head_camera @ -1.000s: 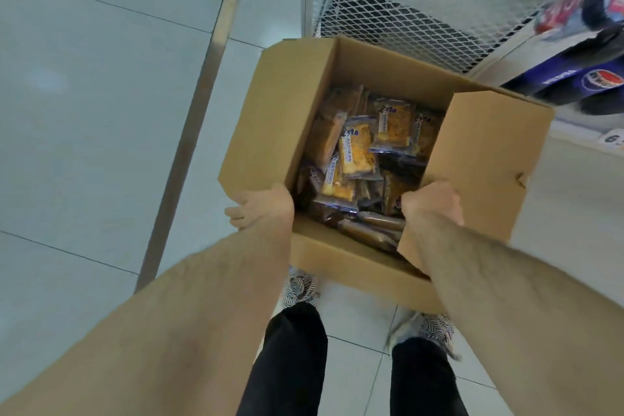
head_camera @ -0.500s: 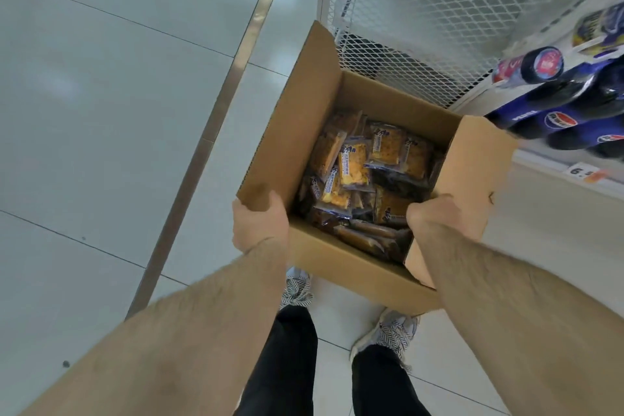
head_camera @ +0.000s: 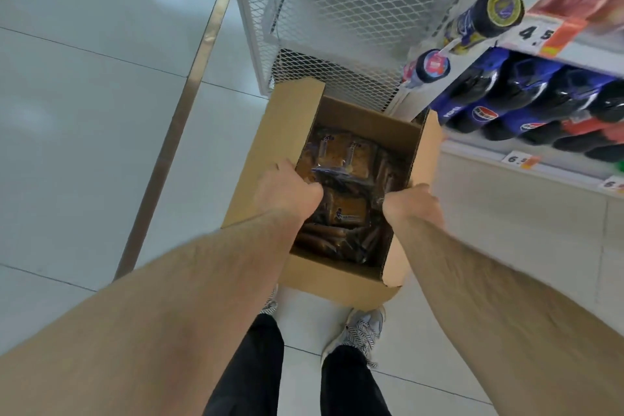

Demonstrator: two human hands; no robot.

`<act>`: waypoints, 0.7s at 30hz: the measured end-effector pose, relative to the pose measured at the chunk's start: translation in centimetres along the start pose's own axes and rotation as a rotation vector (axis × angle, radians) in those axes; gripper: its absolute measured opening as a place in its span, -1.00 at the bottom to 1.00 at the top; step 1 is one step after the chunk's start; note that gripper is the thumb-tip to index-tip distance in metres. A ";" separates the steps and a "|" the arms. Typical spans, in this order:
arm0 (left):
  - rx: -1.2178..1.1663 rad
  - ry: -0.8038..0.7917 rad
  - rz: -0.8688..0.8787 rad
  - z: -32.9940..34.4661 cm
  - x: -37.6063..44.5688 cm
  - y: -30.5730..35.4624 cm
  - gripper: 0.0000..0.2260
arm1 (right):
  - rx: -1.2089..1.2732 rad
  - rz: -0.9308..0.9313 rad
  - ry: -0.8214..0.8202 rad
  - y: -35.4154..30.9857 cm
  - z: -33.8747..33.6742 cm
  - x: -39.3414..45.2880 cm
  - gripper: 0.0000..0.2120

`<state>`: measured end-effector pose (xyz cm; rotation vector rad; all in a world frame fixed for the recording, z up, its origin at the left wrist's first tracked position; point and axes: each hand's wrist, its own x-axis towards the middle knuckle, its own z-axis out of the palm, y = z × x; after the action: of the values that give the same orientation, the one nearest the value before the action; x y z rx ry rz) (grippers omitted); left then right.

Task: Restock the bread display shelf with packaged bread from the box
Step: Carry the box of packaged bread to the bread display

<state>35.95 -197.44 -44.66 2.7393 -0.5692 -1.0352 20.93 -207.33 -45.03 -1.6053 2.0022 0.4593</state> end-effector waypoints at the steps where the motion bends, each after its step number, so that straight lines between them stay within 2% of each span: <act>1: 0.036 -0.006 -0.005 0.1 0.6 0.9 -0.51 | -0.005 0.012 -0.028 0.2 -0.4 0.4 -0.59; 4: 0.196 0.012 0.023 0.2 1.8 2.6 -0.47 | -0.021 -0.008 -0.139 0.5 -1.1 1.4 -0.75; 6: 0.221 0.004 0.007 0.0 2.7 2.7 -0.57 | -0.045 -0.025 -0.170 0.0 -1.6 1.9 -0.80; 9: 0.229 -0.085 -0.074 -0.5 3.7 1.8 -0.79 | -0.227 -0.095 -0.181 -1.0 -1.7 2.3 -0.76; 11: 0.357 -0.114 -0.018 -0.8 3.9 1.6 -0.81 | -0.323 -0.137 -0.188 -1.6 -1.3 2.1 -0.76; 15: 0.521 -0.128 0.146 -2.4 3.9 2.0 -0.90 | -0.386 -0.163 -0.164 -1.7 -0.7 0.8 -0.91; 21: 0.676 -0.184 0.187 -7.8 2.3 -1.3 -0.95 | -0.341 -0.120 -0.152 -0.8 -2.0 -3.4 -0.90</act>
<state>43.04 -197.09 -40.58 3.0496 -1.4012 -1.2273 21.84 -205.95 -41.42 -1.8167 1.7724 0.8869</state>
